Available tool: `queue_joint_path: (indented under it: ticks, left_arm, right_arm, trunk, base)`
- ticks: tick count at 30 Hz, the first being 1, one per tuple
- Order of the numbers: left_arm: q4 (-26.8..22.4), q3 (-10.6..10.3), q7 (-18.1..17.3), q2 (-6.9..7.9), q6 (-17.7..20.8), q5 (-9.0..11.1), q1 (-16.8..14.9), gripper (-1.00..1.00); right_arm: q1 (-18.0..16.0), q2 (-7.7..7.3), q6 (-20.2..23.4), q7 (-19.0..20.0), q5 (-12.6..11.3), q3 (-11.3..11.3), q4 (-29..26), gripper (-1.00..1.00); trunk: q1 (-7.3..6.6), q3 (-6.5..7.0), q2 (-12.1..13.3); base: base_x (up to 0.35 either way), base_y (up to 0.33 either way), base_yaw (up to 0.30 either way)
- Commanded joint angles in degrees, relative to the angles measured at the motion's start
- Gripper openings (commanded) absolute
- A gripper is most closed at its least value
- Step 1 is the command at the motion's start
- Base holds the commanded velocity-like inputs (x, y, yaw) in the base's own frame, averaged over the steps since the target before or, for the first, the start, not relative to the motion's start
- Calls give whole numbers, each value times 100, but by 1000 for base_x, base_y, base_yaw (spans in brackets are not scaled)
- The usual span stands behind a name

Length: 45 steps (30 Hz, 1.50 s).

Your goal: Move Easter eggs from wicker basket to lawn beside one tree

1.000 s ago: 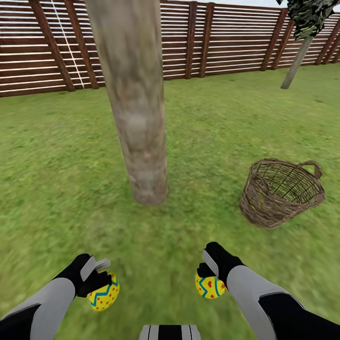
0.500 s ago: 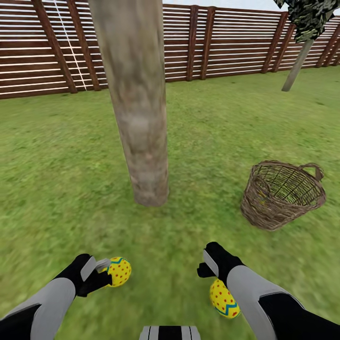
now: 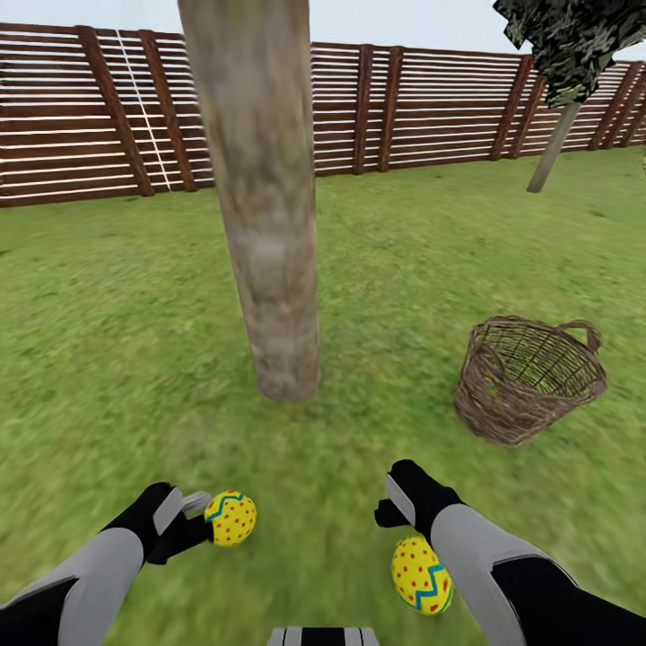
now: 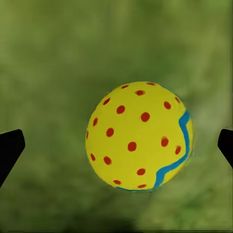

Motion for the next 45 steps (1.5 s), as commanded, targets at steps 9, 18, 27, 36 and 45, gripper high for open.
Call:
queue_joint_path:
  ticks: [9,18,27,36,45]
  left_arm:
    - [3,-1,51,-5,21,52,-3,100]
    - [-2,-30,55,-175,21,25,-2,100]
    - [-31,-35,77,-227,18,29,-4,100]
    - [-28,-45,95,-290,17,16,-1,100]
    - [-24,-47,104,-430,13,-1,0,100]
  right_arm:
    - [-1,-2,26,-32,-54,44,-7,100]
    - [-1,-2,26,-32,-54,42,-7,100]
    - [-1,-2,26,-32,-54,42,-7,100]
    - [-1,-2,26,-32,-60,44,-13,100]
    - [-1,-2,35,-49,-40,42,-7,100]
  trunk:
    - [-27,196,10]
    - [-50,395,22]
    - [-74,594,35]
    - [-97,794,47]
    - [-120,981,59]
  base:
    - [-342,-7,0]
    - [-256,-201,0]
    - [-157,-187,0]
    - [-152,-320,0]
    - [-152,-323,123]
